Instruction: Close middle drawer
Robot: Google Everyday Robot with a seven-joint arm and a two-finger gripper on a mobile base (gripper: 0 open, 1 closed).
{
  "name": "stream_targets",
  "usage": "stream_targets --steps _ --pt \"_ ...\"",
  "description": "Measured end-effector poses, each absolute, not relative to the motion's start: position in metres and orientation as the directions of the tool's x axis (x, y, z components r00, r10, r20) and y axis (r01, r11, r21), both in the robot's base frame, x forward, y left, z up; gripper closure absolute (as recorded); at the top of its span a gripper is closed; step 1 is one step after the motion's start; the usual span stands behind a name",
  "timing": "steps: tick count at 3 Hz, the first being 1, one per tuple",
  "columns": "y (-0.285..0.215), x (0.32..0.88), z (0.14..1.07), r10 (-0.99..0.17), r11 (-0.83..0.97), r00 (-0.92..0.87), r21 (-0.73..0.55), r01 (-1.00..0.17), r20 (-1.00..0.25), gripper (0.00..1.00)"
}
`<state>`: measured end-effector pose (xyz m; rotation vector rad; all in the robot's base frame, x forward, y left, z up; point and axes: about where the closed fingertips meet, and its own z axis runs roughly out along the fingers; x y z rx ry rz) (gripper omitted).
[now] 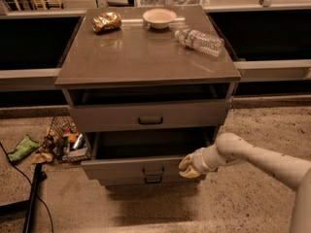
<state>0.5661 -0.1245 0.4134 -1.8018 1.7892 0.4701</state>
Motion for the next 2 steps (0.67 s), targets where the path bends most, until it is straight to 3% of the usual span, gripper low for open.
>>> stream_targets --steps 2 --pt "-0.131 0.597 0.407 -0.796 0.084 0.019 -0.141 -0.986 -0.605 0.11"
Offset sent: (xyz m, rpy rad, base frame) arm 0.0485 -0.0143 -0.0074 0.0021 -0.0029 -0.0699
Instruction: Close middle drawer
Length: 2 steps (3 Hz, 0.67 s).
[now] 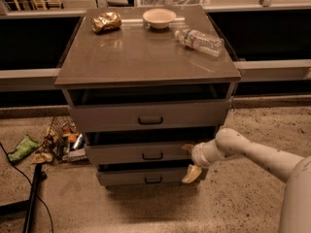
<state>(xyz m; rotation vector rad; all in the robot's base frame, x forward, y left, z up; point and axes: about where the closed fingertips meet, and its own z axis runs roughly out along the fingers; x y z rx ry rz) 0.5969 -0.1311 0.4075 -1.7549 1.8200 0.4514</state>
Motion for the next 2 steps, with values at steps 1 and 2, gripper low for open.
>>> stream_targets --steps 1,2 --pt "-0.1309 0.6021 0.4023 -0.794 0.087 0.009 -0.129 -0.988 -0.607 0.0" --pt "-0.1309 0.6022 0.4023 -0.794 0.086 0.01 -0.129 -0.988 -0.607 0.0"
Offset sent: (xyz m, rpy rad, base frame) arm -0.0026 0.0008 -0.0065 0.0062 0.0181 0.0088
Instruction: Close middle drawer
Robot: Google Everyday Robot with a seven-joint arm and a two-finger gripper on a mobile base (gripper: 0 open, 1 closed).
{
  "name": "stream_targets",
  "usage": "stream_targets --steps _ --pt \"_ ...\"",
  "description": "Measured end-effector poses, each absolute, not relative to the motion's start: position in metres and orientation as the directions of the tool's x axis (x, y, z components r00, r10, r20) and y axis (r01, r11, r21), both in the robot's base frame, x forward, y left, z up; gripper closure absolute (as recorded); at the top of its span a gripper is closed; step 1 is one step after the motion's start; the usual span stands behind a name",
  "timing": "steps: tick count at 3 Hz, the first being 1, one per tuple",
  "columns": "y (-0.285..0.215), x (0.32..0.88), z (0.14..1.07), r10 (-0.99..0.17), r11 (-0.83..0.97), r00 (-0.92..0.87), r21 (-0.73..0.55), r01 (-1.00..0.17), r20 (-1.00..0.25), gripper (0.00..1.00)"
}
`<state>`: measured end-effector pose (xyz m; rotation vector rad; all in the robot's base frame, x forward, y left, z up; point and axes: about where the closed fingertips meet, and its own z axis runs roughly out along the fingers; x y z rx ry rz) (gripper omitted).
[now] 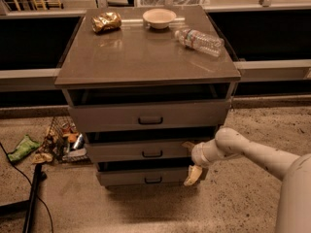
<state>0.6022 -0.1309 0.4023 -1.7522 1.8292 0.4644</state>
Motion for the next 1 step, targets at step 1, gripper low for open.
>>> stream_targets --steps 1 --pt "-0.1274 0.5824 0.4038 -0.774 0.06 0.032 -0.123 -0.991 -0.632 0.0"
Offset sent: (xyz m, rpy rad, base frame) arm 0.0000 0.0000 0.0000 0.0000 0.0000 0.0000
